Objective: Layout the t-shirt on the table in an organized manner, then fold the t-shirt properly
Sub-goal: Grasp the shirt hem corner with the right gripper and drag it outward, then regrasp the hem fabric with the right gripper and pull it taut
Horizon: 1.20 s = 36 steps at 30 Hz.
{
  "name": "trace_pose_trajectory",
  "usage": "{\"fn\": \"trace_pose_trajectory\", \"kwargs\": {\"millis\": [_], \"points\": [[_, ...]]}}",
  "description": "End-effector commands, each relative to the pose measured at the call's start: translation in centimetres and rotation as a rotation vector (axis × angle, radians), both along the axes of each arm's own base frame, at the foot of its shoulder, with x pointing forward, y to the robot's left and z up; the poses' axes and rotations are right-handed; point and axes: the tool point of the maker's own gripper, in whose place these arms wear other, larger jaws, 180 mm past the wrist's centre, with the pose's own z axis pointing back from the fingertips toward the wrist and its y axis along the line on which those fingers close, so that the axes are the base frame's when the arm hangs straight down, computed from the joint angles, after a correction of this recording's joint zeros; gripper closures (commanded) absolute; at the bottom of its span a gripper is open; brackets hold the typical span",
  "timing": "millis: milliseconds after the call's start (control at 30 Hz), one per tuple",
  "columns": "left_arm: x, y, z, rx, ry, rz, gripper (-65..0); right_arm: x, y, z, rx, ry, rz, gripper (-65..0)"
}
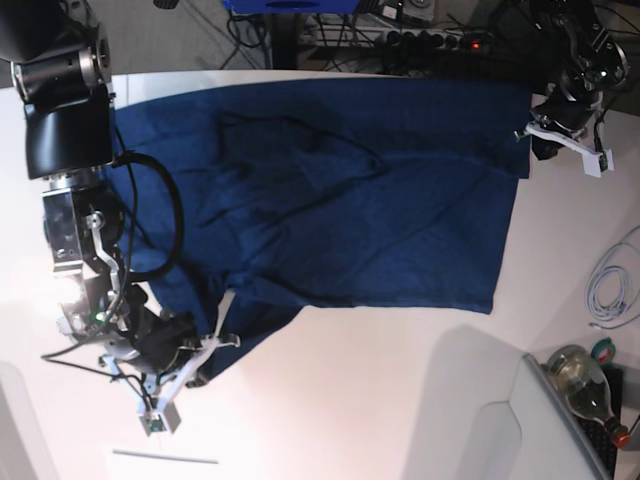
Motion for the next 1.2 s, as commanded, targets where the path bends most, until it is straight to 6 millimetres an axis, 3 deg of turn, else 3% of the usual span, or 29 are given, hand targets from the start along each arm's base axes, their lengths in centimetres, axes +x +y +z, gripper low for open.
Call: {"fn": "trace_pose_trajectory", "kwargs": {"millis": [0,300,433,767,933,1167], "points": [[0.7,0.7,1.2,0.024,-0.041,-0.003,0.0,1.4,-0.1,2.6,0.016,-0.082,-0.005,0.0],[0.7,1.1,1.5,0.036,-0.041,-0.005,0.0,2.2,-3.2,4.1,0.057,-0.116,-0.101,0.0],[0.8,1.1,1.5,0.037,-0.044,-0.006,0.0,2.3,-3.7,5.8,0.065,-0.162,-0.110,0.0],[0.8,1.7,1.8,0.052,-0.041,-0.010,0.0,2.8,-3.7,6.8,0.085,-0.236,-0.121,0.0],[-0.1,3.7,2.4,0.073,-0.048,0.047,0.0,2.4,-3.7,6.1,0.085,-0.224,-0.122,0.0],[-0.9,4.9,2.8,0.089,-0.048,0.076,0.0,-1.1,-3.9,0.7,0.074,-0.103,-0.132,0.0]]}}
